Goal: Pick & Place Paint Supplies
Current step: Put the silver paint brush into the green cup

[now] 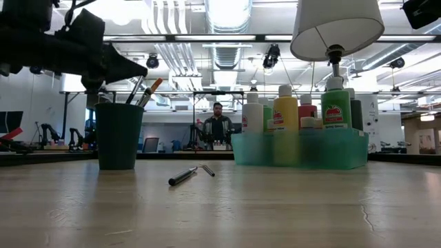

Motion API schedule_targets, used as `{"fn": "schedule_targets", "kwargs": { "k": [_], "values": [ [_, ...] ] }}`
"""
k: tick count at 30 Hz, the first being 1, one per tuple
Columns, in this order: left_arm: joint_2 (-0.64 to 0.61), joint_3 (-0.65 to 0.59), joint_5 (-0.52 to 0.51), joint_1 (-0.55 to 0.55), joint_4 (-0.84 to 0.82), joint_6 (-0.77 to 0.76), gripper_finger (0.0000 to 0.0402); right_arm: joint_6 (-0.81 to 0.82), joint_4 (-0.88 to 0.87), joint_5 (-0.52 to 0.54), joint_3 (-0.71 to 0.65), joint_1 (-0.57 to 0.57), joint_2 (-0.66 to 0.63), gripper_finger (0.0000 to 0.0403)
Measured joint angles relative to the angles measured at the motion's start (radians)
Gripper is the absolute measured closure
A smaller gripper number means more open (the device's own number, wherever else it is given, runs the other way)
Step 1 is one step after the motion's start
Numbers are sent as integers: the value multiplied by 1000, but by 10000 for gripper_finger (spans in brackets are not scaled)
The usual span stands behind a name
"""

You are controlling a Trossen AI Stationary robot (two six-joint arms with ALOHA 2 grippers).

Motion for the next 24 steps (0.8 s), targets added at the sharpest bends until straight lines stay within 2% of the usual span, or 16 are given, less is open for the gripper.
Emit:
{"fn": "schedule_targets", "kwargs": {
  "k": [15, 24],
  "values": [
    [100, 0, -3, 0, 0, -48, 400, 0, 0, 0, 0, 0, 0, 394],
    [114, 2, -12, 1, -3, -57, 355, 0, 0, 0, 0, 0, 0, 394]
  ]
}}
